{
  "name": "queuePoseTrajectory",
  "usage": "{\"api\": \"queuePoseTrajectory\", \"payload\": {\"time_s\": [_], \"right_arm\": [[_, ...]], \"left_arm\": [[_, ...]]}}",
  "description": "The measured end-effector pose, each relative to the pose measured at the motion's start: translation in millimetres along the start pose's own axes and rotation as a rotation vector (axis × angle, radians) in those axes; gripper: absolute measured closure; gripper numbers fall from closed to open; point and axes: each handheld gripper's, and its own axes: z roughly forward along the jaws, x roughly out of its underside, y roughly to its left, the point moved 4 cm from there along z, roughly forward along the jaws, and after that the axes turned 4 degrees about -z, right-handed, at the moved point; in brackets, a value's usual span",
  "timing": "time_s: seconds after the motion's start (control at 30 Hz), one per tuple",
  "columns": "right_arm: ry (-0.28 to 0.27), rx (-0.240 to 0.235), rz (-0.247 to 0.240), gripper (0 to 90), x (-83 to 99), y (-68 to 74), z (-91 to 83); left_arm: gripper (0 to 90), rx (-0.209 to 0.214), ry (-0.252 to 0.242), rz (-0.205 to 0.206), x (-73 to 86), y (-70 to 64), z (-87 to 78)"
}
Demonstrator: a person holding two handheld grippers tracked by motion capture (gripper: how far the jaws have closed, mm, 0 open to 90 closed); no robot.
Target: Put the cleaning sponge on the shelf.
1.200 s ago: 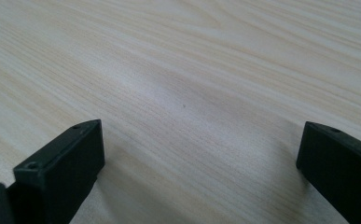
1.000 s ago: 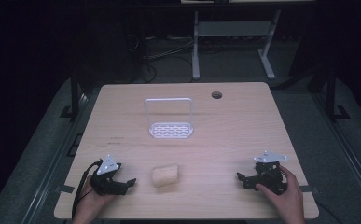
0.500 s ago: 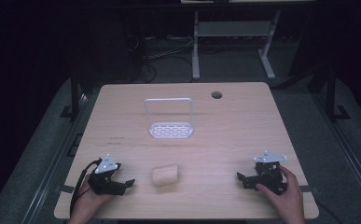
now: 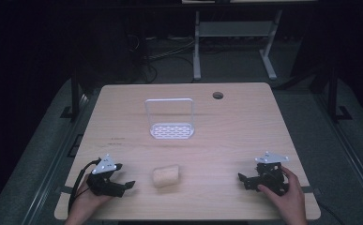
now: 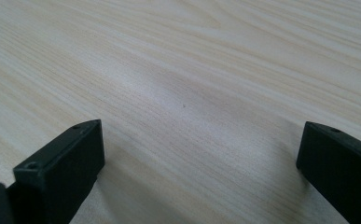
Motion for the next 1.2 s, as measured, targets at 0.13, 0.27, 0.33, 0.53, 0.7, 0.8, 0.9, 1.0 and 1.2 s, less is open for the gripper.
{"api": "queuePoseTrajectory", "payload": {"time_s": [0.13,0.27,0.33,0.53,0.7,0.8,0.9,1.0,1.2], "right_arm": [[0.000,0.000,0.000,0.7,0.0,0.0,0.0],[0.000,0.000,0.000,0.7,0.0,0.0,0.0],[0.000,0.000,0.000,0.7,0.0,0.0,0.0],[0.000,0.000,0.000,0.6,0.0,0.0,0.0],[0.000,0.000,0.000,0.7,0.0,0.0,0.0],[0.000,0.000,-0.001,0.7,0.0,0.0,0.0],[0.000,0.000,0.000,0.7,0.0,0.0,0.0],[0.000,0.000,0.000,0.6,0.0,0.0,0.0],[0.000,0.000,0.000,0.7,0.0,0.0,0.0]], "left_arm": [[13.6,0.022,0.005,0.010,-0.9,-3.6,0.8],[13.6,0.043,0.016,0.032,-1.8,-8.5,2.2],[13.6,0.053,0.015,0.036,-2.4,-10.9,2.8],[13.6,0.082,0.018,0.061,-4.1,-16.8,3.1],[13.6,0.106,0.024,0.103,-6.4,-21.8,3.5],[13.6,0.119,0.019,0.118,-9.0,-25.3,3.3],[13.6,0.138,0.010,0.133,-13.1,-29.2,3.0],[13.6,0.144,0.009,0.138,-15.5,-31.1,2.8],[13.6,0.166,0.003,0.156,-25.8,-35.9,1.1]]}}
